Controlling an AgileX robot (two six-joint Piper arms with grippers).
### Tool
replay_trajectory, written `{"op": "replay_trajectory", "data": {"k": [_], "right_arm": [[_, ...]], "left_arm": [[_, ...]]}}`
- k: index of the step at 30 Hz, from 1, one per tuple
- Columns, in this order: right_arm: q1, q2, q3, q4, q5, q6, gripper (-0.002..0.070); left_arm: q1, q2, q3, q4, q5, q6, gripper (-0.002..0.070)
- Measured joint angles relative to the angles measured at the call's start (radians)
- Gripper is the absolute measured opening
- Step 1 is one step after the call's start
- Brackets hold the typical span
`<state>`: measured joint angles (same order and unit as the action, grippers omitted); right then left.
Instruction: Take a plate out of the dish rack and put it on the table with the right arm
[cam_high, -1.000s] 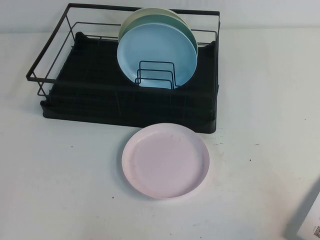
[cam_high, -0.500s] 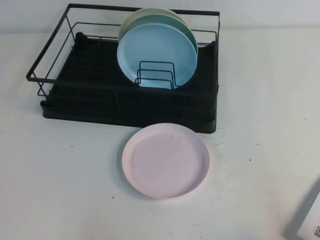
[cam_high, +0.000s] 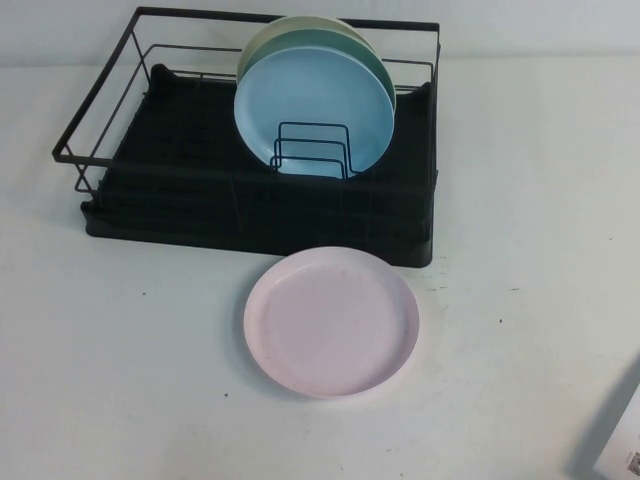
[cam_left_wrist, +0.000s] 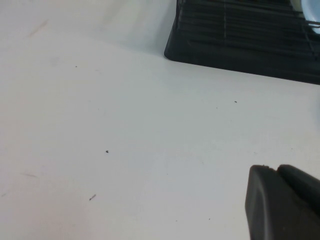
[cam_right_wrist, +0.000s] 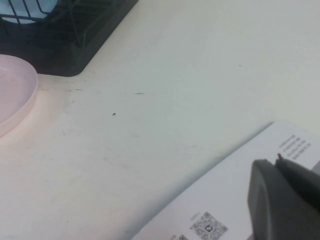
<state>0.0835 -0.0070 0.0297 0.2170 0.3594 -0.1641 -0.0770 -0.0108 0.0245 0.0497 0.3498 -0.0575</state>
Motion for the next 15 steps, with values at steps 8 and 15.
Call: {"op": "replay_trajectory", "data": {"k": [8,15], "right_arm": [[0.0,0.0,0.0,-0.004,0.0,0.014,-0.0018],[0.0,0.0,0.0,-0.004,0.0,0.016,-0.0018]], "left_arm": [[0.0,0.0,0.0,0.0,0.0,0.0,-0.0004],[0.0,0.0,0.0,0.0,0.0,0.0,-0.0004]]}}
